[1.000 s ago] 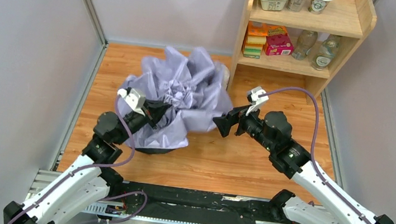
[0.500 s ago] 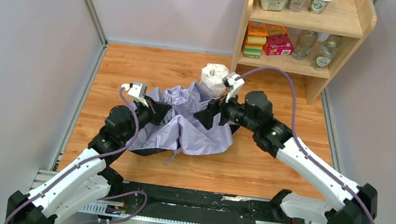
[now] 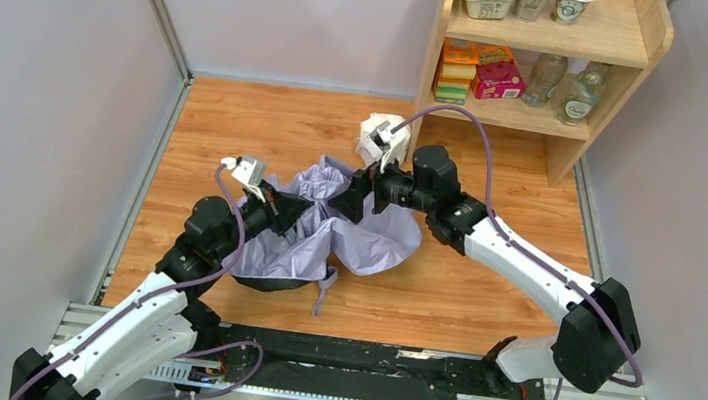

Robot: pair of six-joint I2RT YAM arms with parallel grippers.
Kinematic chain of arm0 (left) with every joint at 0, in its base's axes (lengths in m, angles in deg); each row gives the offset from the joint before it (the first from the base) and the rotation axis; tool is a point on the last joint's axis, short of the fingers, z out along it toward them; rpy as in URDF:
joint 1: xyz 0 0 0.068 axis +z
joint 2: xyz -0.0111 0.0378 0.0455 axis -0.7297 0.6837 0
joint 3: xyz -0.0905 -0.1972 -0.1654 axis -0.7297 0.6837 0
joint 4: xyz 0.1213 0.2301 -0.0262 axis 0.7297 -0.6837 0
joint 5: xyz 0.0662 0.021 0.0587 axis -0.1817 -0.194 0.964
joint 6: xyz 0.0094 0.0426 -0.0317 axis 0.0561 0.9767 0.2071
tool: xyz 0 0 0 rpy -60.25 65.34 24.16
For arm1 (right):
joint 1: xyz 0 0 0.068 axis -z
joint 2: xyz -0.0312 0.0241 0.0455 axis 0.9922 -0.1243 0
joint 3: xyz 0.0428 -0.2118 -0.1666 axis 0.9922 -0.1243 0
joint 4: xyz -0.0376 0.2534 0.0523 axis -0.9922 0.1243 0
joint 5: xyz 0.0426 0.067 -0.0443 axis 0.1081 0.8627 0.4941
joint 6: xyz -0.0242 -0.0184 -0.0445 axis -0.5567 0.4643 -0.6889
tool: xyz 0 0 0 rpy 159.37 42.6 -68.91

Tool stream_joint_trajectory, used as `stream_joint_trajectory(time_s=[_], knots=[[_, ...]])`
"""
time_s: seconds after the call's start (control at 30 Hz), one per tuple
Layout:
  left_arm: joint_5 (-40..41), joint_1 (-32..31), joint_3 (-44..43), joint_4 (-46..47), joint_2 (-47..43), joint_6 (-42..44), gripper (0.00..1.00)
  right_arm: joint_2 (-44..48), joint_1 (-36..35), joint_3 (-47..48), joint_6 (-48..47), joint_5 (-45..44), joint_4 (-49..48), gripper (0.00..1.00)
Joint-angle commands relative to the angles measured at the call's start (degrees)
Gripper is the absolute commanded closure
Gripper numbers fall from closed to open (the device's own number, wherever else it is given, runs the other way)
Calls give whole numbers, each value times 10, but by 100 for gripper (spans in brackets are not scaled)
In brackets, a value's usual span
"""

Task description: Put away the umbrella

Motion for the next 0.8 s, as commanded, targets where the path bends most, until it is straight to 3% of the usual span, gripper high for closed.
stream_joint_trajectory(time_s=[0.0,0.07,0.27,0.4,0.47,0.57,0.63,0.67,0.7,0.73,0.77], knots=[[-63,-2,8,97,-11,26,100,-2,0,-11,-41,116,-77,0],[-77,-3,13,108,-11,32,100,-24,1,-15,-43,143,-86,0],[-103,-3,13,119,-14,44,100,-90,-8,-42,4,213,-261,0],[-103,-5,21,125,-19,45,100,-130,-11,-68,20,253,-374,10],[-104,-5,24,125,-21,49,100,-138,-15,-88,26,269,-419,20],[-102,-6,21,124,-23,40,100,-139,-27,-92,17,262,-427,52],[-98,-5,7,108,-25,23,100,-120,-36,-107,1,231,-431,64],[-84,-5,-19,91,-24,10,97,-109,-37,-112,-2,212,-430,72],[-74,-5,-35,43,-23,-12,77,-99,-38,-118,-8,198,-430,79],[-45,-5,-80,0,-21,-23,67,-89,-38,-127,-14,185,-433,87],[-32,-5,-107,-64,-20,-36,51,-77,-38,-135,-22,164,-433,94]])
